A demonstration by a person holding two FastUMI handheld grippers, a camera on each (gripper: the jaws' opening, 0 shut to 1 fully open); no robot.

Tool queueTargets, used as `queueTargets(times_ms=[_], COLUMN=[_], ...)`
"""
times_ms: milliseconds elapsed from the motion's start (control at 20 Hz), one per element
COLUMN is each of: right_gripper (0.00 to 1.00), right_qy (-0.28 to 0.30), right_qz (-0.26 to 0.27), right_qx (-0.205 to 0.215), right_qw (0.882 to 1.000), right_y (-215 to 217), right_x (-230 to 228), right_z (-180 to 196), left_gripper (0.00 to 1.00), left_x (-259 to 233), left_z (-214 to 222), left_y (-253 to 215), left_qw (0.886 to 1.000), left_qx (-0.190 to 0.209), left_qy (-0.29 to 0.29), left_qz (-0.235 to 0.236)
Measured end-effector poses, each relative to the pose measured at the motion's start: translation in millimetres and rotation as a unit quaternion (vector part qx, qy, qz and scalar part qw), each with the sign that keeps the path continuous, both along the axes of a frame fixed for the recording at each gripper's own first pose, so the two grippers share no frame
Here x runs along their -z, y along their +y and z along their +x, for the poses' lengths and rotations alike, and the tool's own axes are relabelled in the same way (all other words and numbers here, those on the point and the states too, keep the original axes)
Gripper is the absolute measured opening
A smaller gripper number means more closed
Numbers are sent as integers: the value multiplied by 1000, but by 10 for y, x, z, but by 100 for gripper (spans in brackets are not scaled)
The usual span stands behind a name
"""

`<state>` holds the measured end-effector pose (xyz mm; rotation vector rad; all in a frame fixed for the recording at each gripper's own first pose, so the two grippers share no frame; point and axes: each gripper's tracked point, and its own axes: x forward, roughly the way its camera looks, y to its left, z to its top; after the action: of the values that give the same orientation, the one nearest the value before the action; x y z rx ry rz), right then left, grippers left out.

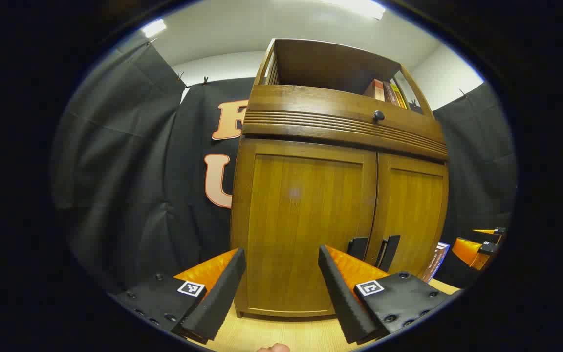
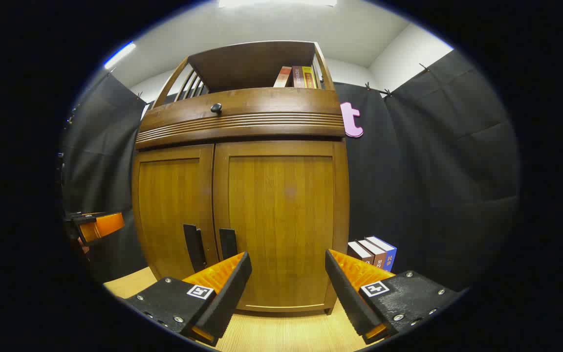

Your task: Open the right door of the double-door shoe cabinet with the right hand, and open the left door with the left hand.

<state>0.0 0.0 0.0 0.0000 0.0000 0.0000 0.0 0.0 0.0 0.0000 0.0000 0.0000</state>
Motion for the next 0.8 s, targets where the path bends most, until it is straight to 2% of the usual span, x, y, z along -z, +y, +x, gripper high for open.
queueTargets(times_ms=[350,800], right_gripper=[94,94], right_qy=[0,-23], right_qz=[0,14], right_qx=[-17,-12], right_qw=[1000,1000], right_y=[143,92], right_x=[-47,-245], right_z=[16,-209], left_gripper=[99,95], left_x=[-49,-124], left_z=[-16,-192], left_y=[72,68], left_qw=[1000,1000], left_qx=[-9,-5], left_qy=[-7,-14], left_qz=[7,9])
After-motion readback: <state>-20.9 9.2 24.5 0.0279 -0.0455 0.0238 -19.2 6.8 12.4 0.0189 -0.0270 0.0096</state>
